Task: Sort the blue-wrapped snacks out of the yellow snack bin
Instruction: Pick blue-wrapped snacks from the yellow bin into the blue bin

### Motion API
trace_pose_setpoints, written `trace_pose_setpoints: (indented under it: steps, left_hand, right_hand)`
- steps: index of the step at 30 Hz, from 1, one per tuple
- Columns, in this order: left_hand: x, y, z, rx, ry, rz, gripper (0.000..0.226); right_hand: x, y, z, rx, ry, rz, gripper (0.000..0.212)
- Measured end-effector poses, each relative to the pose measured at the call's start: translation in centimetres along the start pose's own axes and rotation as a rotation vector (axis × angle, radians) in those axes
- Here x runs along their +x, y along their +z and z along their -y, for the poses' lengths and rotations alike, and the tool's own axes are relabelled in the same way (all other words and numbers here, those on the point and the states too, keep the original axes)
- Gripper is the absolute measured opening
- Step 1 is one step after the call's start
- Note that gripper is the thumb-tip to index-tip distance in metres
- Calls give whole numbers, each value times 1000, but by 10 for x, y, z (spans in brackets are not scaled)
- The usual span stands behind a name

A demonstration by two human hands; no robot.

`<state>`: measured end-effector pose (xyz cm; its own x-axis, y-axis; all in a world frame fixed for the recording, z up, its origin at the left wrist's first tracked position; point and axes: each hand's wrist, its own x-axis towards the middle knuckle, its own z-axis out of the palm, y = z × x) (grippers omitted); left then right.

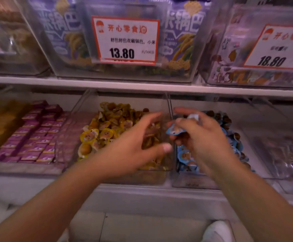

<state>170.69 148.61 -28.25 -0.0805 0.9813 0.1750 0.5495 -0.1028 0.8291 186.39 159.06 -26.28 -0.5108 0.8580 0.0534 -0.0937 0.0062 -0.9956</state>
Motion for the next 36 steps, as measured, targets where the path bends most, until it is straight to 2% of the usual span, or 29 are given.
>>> trace_pose_setpoints:
  steps: [2,4,5,6,9,12,14,18,23,25,27,28,29,30,31,33,36]
  left_hand:
    - [-5,-23,16,57,-68,2,27]
    - [-9,-39,34,178,-111,62,16]
    - [-9,-42,42,213,-119,131,15]
    - [-8,-42,47,239,-121,216,17]
    - [5,-25,60,386,-114,474,30]
    - [19,-15,74,711,-85,560,33]
    - [28,-17,76,849,-74,548,36]
    - [49,-32,77,1109,98,414,23]
    - [60,-47,86,1269,101,238,22]
    - [53,-45,84,1228,95,171,24]
    - [42,-39,73,938,158,104,23]
    - [35,-36,66,709,146,152,21]
    - [29,-33,58,477,92,277,18]
    - [24,-29,51,325,8,440,16]
    - [21,-26,47,277,-70,588,15]
    - [21,-24,47,390,-163,746,18]
    - [27,-34,53,709,-192,739,35]
  right_hand:
    - [17,-27,-3,-505,-196,-37,18]
    - [28,-48,-10,-1006,-218,-7,28]
    - [30,-53,-15,-1153,-180,15,37]
    - [31,-54,-20,-1200,-163,19,41]
    - [23,-38,-29,-973,-304,-18,38]
    - [10,-12,-39,-787,-327,65,40]
    - [8,-4,-49,-769,-323,90,36]
    - [14,-2,-55,-757,-300,131,35]
    - [16,-4,-59,-762,-330,142,34]
    - [16,-4,-59,-757,-332,134,34]
    - [16,-4,-58,-756,-327,131,35]
    - [16,-4,-58,-761,-324,130,36]
    - [15,-3,-59,-765,-320,128,36]
    - [15,-3,-59,-766,-317,125,36]
    - [15,-3,-58,-767,-314,122,36]
    - [14,-2,-57,-765,-310,122,36]
    - [14,-2,-57,-762,-302,123,37]
